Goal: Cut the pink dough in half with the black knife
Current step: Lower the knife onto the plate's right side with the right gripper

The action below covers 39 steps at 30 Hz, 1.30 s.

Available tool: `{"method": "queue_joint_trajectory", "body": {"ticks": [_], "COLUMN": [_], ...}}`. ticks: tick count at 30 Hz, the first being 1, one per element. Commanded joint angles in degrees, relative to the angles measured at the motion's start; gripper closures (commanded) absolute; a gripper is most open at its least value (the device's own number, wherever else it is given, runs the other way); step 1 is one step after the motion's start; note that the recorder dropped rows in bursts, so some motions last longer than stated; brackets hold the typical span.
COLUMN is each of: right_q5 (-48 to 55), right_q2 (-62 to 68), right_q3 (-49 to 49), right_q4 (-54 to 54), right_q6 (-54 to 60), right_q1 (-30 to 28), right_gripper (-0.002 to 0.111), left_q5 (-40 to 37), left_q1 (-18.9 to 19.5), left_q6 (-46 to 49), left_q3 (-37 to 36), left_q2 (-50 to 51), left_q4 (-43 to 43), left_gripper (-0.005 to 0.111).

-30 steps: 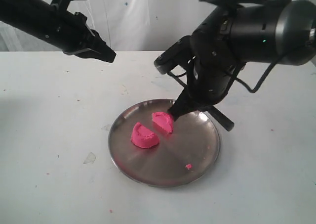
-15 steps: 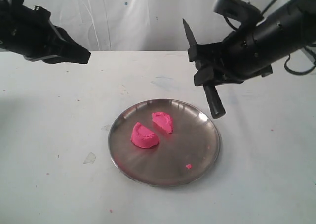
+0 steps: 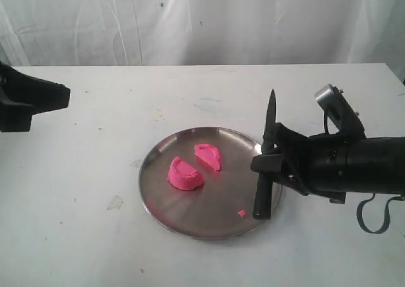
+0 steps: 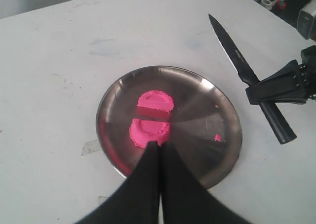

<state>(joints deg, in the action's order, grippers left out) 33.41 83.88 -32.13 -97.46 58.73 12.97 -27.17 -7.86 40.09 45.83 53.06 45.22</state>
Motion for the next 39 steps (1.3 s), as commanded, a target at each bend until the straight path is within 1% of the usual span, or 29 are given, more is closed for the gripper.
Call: {"method": "queue_joint_trajectory", "body": {"ticks": [1, 4, 9, 17, 29, 39], "right_q5": [-2.3, -1.1, 5.3, 7.6, 6.8, 4.9], "right_q2": [0.9, 4.0, 11.6, 17.9, 23.3, 24.7], "right_q3": [0.5, 0.6, -3.0, -7.4, -10.2, -10.8], "right_q4": [-2.5, -2.5, -2.5, -2.5, -2.5, -2.5], "right_q6": [0.0, 0.0, 3.7, 4.6, 6.4, 6.5], "right_q1": [-0.5, -0.3, -0.3, -0.3, -0.3, -0.3], "right_gripper": [0.108, 0.108, 0.108, 0.108, 0.108, 0.108], "left_q5": [0.2, 1.5, 1.9, 2.0, 2.3, 2.4], "left_q1": [0.0, 0.0, 0.0, 0.0, 0.0, 0.0], "left_q6": [-0.3, 0.5, 0.6, 1.1, 2.1, 2.1], "left_q3": [-2.9, -4.6, -5.4, -5.4, -5.4, -5.4], "left_q2": [-1.8, -1.8, -1.8, -1.8, -1.8, -1.8], "left_q4": [4.0, 5.3, 5.4, 5.5, 5.5, 5.5], "left_gripper": [0.107, 0.107, 0.107, 0.107, 0.107, 0.107]}}
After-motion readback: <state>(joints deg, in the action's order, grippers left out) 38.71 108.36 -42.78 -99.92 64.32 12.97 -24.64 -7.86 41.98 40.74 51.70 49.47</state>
